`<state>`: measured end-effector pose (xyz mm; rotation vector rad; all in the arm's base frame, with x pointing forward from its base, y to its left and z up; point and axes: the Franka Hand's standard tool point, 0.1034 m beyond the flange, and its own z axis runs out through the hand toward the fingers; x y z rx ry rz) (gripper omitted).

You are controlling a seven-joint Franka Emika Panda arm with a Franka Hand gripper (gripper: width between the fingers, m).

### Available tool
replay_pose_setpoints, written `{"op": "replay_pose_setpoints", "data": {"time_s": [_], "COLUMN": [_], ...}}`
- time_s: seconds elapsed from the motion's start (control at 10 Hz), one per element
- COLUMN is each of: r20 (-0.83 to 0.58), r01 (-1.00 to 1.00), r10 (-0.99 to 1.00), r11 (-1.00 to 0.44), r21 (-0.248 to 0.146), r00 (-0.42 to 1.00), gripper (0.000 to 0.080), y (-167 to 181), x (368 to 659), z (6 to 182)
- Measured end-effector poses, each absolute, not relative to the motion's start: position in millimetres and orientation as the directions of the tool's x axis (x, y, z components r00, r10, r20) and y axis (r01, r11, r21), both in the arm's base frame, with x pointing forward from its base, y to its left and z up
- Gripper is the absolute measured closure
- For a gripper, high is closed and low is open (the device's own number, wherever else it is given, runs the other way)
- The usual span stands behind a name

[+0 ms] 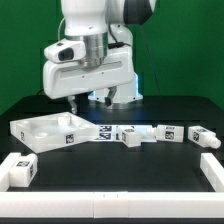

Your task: Assemble one leg

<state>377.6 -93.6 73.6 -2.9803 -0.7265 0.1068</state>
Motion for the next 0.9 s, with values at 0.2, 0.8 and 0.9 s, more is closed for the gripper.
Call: {"op": "replay_pose_setpoints", "data": {"time_s": [0.2,0.8,0.9], "r20": [-0.049,-0.043,-0.039], "r01": [0.492,0.544,0.565], "r10": [0.495,0.547,0.567], "r11": [-0.869,-0.836,-0.823], "r21": [-0.058,-0.063,-0.053], "r00": [0.868,0.836,0.823], "gripper": [0.0151,0.0151,0.0151], "y": [-144.7,-196.1,-199.7], "x": [381.7,396.8,396.7], "z": [78.3,67.1,65.0]}}
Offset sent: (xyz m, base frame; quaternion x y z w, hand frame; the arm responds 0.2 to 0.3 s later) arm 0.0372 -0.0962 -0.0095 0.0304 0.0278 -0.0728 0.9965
